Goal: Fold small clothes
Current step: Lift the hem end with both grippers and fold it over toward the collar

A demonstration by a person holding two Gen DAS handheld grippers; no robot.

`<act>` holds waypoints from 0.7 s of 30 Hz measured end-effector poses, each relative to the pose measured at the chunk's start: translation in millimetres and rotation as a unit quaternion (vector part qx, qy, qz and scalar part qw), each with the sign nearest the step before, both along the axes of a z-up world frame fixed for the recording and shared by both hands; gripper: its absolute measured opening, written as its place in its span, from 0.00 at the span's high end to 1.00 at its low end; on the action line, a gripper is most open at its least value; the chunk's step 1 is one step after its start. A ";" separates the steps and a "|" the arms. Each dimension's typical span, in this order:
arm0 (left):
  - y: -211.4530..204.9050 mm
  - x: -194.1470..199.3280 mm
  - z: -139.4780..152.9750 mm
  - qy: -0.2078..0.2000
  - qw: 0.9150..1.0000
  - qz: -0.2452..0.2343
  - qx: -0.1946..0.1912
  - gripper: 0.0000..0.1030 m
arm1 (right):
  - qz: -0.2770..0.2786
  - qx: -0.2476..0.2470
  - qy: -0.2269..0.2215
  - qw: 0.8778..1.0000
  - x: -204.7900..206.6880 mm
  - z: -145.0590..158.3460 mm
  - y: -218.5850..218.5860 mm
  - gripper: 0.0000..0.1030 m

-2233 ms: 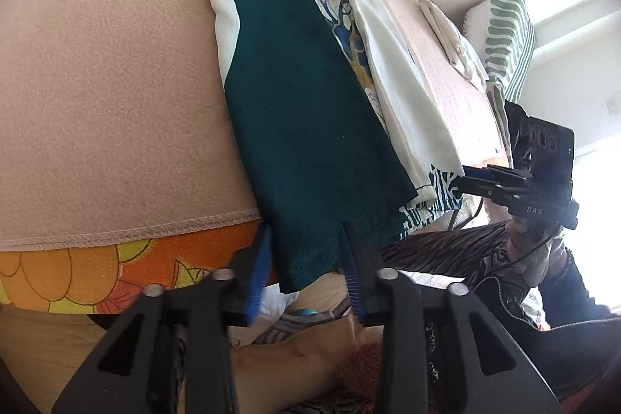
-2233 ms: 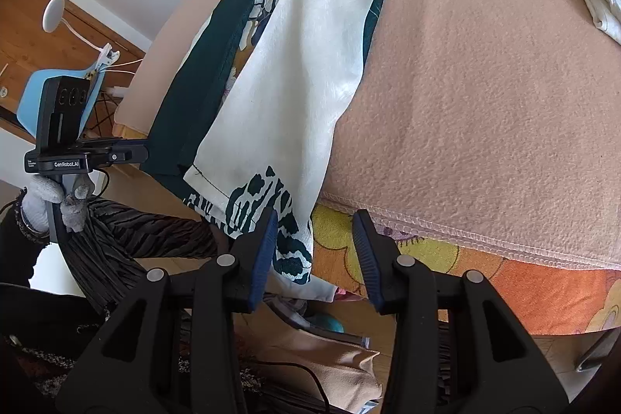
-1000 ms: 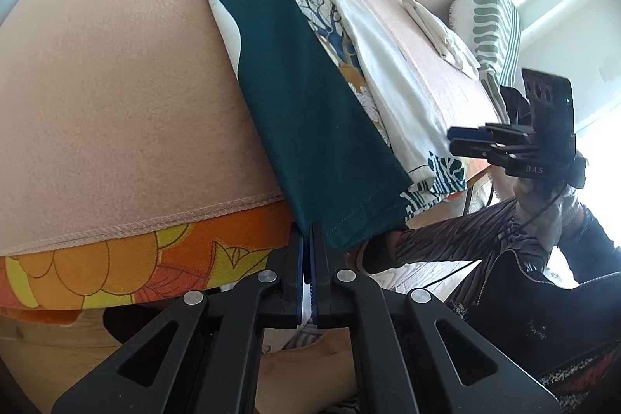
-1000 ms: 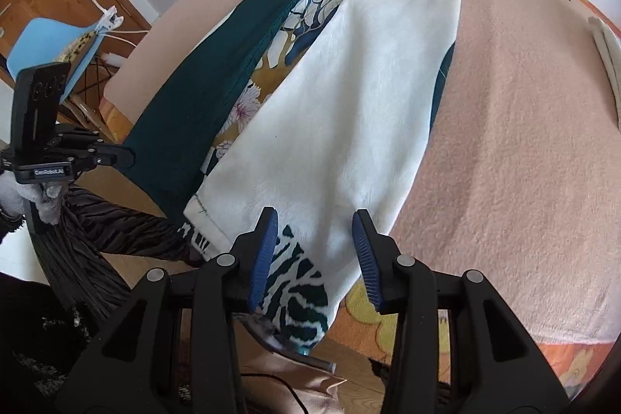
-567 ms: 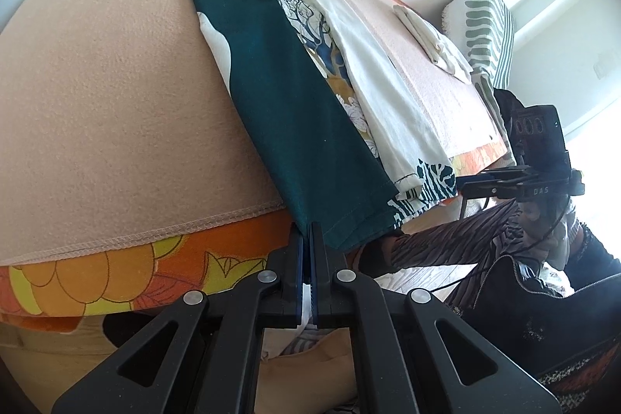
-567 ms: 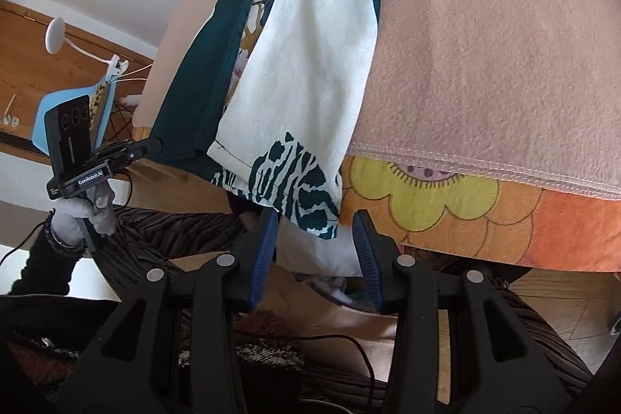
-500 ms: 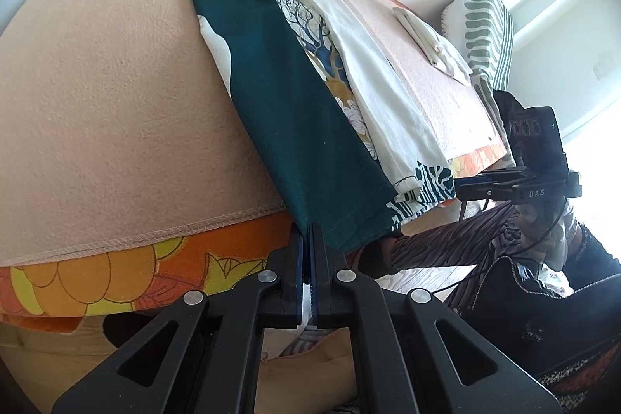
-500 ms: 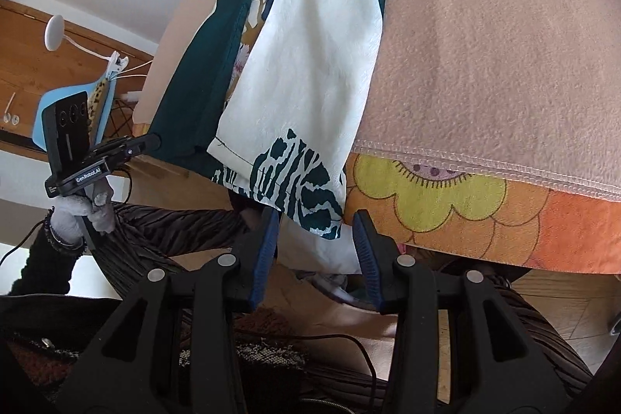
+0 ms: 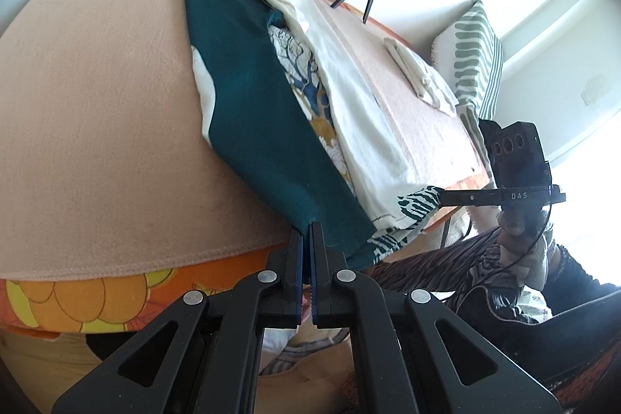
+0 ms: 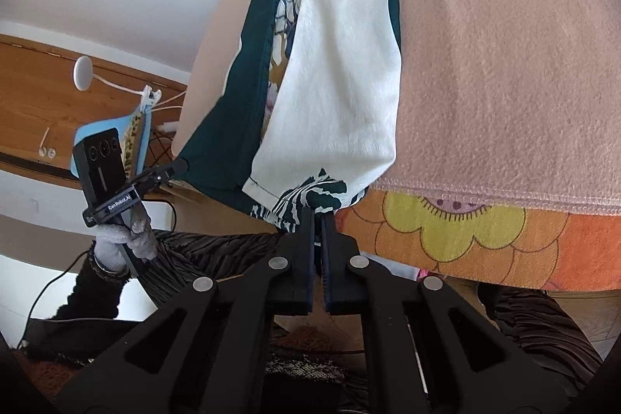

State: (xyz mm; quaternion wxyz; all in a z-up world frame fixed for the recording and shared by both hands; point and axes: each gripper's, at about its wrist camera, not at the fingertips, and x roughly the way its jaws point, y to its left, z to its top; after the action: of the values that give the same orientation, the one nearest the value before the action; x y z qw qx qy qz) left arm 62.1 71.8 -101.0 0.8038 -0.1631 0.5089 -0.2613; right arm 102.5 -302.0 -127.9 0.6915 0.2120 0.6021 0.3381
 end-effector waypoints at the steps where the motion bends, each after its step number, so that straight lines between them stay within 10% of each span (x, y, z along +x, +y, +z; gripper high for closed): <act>1: -1.0 3.2 2.0 -0.003 1.000 -0.001 -0.002 0.99 | -0.001 0.003 -0.003 1.000 2.3 2.9 0.5 0.96; 21: 14.9 120.6 22.7 -0.058 0.997 0.042 -0.016 0.99 | -0.056 0.016 -0.045 0.997 125.9 32.0 -7.9 0.97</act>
State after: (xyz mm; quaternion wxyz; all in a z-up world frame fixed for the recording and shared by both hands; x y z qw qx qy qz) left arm 182.6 86.7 -78.3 0.8396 -0.1817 0.4495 -0.2449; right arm 228.4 -309.9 -95.9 0.7323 0.2406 0.5522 0.3176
